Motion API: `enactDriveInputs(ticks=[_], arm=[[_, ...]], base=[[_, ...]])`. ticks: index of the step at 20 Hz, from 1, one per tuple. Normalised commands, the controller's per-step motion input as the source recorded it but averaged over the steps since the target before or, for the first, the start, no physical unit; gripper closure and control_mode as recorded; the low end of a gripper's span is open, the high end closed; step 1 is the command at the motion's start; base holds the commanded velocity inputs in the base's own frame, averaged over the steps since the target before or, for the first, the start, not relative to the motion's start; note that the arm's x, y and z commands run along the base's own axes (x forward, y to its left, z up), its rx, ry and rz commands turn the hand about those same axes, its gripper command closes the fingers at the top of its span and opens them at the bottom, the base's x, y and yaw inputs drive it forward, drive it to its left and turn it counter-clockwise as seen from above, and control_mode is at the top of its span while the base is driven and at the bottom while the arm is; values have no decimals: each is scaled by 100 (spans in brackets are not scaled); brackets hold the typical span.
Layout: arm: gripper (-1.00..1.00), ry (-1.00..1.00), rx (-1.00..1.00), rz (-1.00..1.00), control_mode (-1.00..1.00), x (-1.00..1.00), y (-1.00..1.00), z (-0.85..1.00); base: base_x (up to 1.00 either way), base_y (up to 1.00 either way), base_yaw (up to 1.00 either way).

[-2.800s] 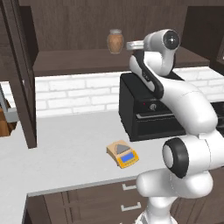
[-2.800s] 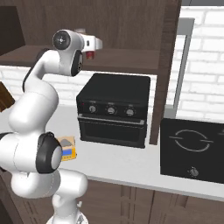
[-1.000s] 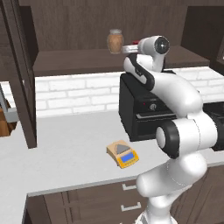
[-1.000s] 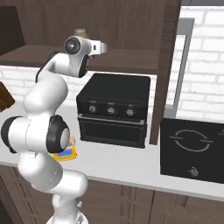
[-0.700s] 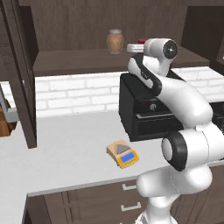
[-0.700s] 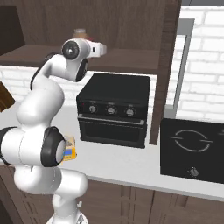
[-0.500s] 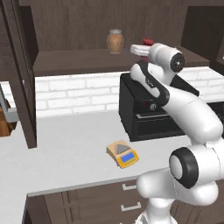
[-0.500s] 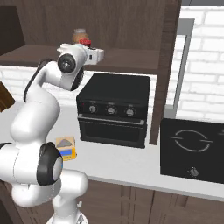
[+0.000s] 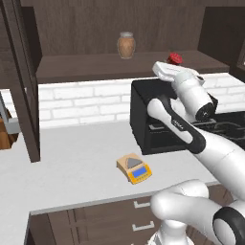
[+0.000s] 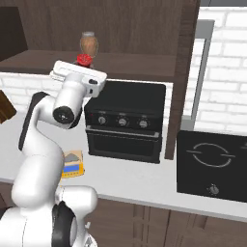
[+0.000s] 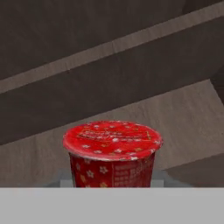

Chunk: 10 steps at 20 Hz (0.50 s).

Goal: Pick the yogurt and place it on the digital scale for weighing, and close the cabinet.

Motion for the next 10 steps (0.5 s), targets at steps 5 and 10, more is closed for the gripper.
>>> enactDriveInputs(ticks=[5,10], arm=[[100,-12,2,0,-100,-100,0,0],[100,-9,0,0,-100,-100,4,-17]], base=[[0,0,0],[0,0,0]])
